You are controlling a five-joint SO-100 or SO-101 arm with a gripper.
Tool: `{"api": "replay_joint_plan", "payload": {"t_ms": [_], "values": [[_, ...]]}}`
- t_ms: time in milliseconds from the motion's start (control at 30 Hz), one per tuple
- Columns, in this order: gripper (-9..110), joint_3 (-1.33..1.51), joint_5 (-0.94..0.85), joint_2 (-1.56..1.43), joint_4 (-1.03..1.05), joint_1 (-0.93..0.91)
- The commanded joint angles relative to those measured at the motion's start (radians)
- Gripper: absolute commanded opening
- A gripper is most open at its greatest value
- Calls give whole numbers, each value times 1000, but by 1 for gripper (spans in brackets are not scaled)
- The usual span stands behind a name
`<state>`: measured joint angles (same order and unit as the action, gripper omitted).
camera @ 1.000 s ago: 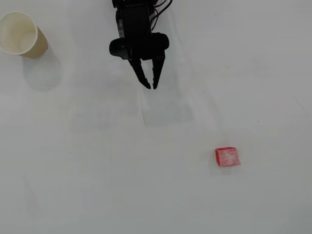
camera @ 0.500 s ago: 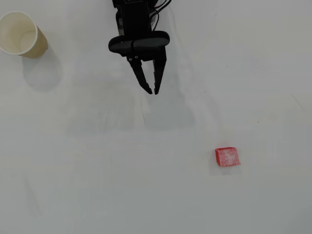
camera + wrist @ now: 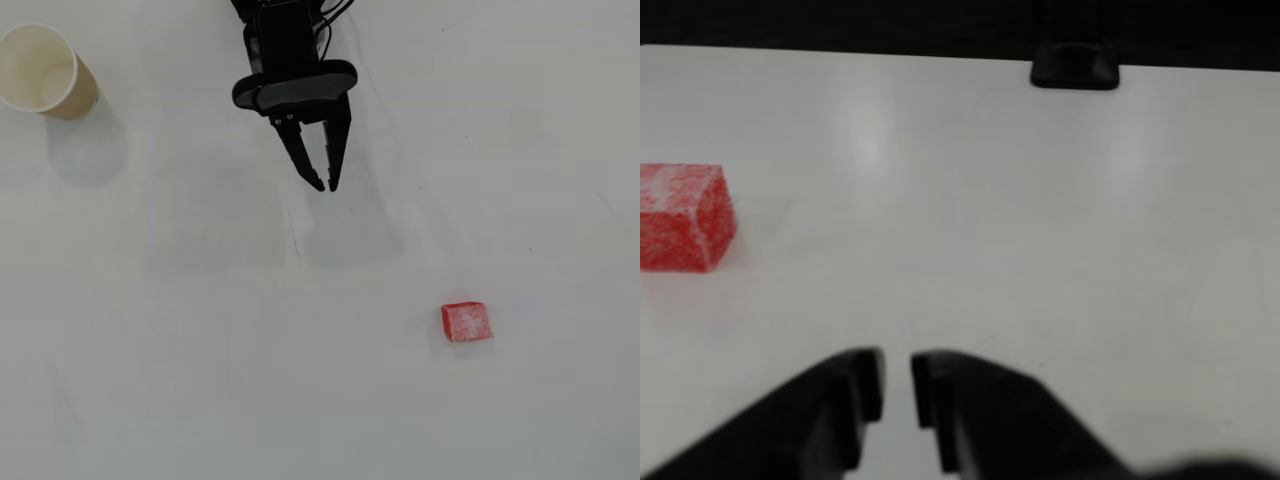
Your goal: Pick up the cube and drop it in the cup.
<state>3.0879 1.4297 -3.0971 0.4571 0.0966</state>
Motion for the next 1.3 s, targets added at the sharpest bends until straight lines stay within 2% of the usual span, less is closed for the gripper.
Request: {"api": "replay_joint_plan", "payload": {"t_ms": [0,500,800,1100,1267], "values": [[0,34,9,-40,-38,48],[0,34,9,-40,-41,241],[0,34,9,-40,-51,288],[1,11,9,64,-259,307],[15,-97,9,216,-307,327]]}}
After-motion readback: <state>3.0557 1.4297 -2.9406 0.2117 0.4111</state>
